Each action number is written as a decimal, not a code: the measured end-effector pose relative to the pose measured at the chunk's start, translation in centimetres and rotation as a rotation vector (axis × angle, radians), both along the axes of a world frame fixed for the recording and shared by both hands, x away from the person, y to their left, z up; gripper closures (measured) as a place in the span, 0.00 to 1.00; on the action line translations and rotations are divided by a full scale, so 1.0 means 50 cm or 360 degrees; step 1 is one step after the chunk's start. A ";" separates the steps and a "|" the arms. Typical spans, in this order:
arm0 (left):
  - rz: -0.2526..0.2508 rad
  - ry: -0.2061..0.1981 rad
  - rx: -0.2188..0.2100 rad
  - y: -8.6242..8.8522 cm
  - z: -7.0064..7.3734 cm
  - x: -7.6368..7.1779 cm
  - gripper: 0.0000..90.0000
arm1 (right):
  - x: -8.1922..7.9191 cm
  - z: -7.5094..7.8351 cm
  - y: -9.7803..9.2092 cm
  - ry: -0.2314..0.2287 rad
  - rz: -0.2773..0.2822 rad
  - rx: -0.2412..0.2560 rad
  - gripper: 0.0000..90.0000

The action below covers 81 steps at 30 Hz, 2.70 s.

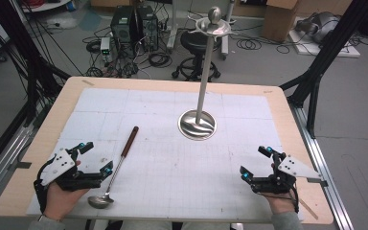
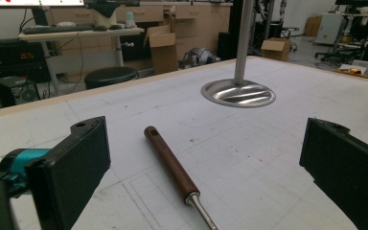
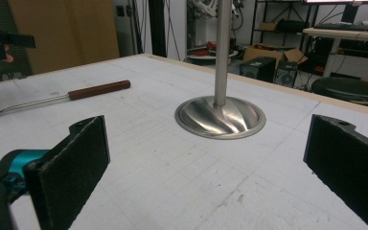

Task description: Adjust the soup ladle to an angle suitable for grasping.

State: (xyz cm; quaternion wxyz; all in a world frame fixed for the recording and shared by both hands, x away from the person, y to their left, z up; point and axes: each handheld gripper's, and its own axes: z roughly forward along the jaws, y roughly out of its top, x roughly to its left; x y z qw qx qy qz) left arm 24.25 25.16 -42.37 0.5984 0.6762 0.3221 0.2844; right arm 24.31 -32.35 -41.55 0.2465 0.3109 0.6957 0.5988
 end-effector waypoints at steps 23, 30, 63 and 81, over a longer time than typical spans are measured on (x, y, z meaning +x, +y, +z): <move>0.0032 0.0034 0.0055 -0.006 0.001 0.007 0.07 | 0.008 -0.006 0.001 0.0011 0.0017 0.0002 0.01; 0.0043 0.0001 0.0052 -0.002 0.008 0.006 0.23 | 0.003 -0.008 0.002 0.0040 0.0018 -0.0019 0.01; 0.0080 0.0261 0.0221 -0.004 0.002 0.069 1.00 | 0.008 -0.016 0.025 0.0081 0.0115 -0.0086 0.01; 0.0094 0.0588 0.0330 -0.016 -0.027 0.117 1.00 | 0.008 -0.014 0.028 0.0057 0.0152 -0.0067 0.01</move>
